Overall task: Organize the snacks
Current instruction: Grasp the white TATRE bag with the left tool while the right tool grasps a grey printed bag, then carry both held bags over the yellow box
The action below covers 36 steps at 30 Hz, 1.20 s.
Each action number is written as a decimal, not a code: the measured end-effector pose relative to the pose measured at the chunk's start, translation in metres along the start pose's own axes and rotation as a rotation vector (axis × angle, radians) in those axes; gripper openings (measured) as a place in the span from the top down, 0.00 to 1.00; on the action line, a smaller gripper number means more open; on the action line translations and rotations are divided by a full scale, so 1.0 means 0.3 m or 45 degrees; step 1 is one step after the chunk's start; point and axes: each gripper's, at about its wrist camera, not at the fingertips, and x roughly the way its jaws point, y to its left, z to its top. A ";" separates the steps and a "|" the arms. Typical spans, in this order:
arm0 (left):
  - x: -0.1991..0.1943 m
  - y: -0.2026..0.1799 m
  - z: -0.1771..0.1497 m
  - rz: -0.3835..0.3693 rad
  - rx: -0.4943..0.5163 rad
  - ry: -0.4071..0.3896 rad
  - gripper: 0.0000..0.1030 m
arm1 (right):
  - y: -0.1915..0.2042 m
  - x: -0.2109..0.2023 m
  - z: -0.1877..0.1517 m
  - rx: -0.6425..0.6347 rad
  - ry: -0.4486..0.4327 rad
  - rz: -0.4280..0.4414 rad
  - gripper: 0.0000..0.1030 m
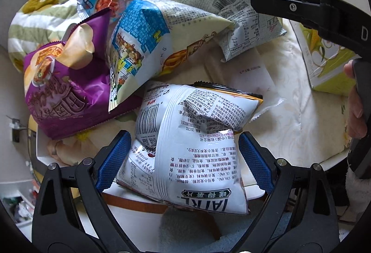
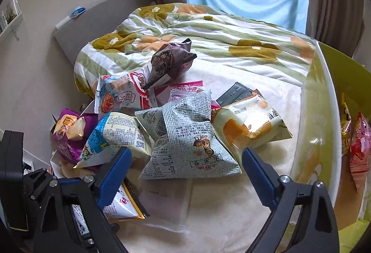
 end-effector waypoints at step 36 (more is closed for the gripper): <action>0.005 0.085 -0.034 -0.114 -0.071 0.010 0.33 | 0.005 0.197 0.053 -0.046 0.133 0.040 0.48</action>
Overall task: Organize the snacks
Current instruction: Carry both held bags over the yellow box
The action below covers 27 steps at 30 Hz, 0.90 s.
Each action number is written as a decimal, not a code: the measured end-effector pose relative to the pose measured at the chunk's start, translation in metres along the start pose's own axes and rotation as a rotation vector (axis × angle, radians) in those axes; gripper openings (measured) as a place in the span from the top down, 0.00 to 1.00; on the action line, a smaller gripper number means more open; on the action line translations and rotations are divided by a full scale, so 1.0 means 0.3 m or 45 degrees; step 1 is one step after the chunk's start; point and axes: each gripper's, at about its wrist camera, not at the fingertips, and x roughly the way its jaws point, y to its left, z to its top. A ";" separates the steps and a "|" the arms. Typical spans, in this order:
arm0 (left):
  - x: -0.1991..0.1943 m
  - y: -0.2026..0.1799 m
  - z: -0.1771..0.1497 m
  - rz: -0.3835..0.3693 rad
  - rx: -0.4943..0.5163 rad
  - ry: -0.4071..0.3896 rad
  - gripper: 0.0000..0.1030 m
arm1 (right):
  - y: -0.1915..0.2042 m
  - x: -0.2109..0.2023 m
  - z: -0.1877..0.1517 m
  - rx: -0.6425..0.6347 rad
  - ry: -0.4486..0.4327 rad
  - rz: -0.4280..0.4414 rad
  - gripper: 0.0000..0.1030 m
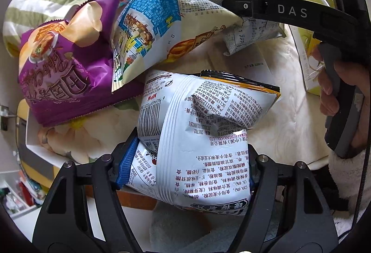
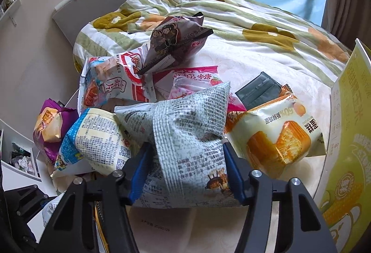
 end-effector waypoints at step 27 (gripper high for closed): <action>-0.407 -0.134 0.052 -0.121 0.356 -0.281 0.33 | 0.019 -0.587 -0.072 0.321 -0.345 -0.193 0.53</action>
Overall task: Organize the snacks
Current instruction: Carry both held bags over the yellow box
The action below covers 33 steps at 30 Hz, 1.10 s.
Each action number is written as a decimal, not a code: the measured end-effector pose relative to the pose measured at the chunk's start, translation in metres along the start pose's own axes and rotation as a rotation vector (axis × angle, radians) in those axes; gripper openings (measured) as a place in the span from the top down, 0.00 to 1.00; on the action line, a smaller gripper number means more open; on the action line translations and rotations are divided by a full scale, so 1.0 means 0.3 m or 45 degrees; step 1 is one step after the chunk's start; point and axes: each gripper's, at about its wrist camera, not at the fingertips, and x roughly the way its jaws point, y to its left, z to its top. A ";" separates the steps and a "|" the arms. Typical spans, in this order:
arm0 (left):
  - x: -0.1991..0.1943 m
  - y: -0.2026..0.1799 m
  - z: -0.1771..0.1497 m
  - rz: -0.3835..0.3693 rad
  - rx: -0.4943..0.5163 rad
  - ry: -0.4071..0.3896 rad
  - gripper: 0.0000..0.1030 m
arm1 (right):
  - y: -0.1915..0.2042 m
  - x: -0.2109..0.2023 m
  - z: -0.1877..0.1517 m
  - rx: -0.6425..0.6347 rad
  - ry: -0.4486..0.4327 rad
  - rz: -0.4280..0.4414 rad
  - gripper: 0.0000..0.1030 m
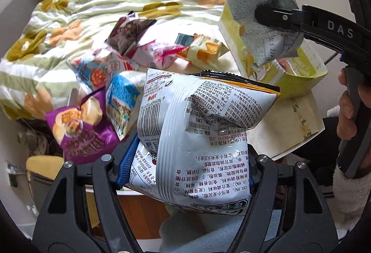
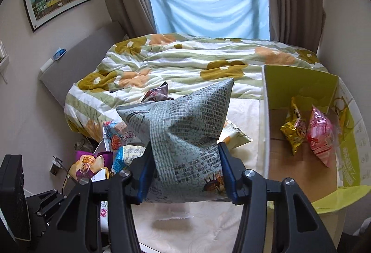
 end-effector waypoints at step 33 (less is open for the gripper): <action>0.525 -0.862 0.526 0.151 0.182 0.053 0.17 | -0.902 -0.300 0.029 0.331 -0.001 -0.054 0.53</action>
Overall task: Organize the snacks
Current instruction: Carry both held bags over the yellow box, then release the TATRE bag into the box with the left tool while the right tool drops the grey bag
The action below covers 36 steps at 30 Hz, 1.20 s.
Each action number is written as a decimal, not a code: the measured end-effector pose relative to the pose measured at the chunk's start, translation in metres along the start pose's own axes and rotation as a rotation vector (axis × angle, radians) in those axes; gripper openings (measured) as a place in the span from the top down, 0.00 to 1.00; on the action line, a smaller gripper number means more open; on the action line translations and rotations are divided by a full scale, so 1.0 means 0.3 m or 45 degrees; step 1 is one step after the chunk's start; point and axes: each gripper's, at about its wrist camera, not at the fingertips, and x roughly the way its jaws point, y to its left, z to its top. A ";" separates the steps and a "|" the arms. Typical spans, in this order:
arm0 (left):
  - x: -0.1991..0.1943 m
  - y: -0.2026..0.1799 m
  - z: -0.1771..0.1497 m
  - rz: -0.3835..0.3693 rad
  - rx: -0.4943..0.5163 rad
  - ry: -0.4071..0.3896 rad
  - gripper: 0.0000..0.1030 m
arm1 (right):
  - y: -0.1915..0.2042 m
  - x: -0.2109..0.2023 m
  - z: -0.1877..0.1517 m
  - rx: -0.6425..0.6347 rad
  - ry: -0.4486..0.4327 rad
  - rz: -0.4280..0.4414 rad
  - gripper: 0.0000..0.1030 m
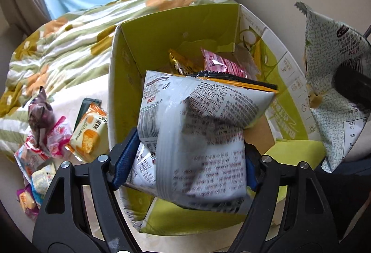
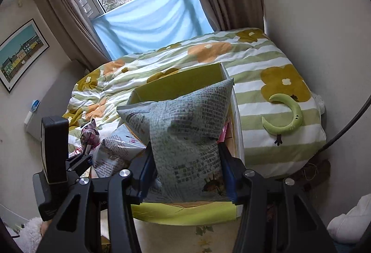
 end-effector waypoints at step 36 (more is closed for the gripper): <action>-0.135 0.082 -0.193 0.086 -0.147 -0.032 0.04 | 0.001 0.173 -0.073 -0.101 0.044 0.146 0.08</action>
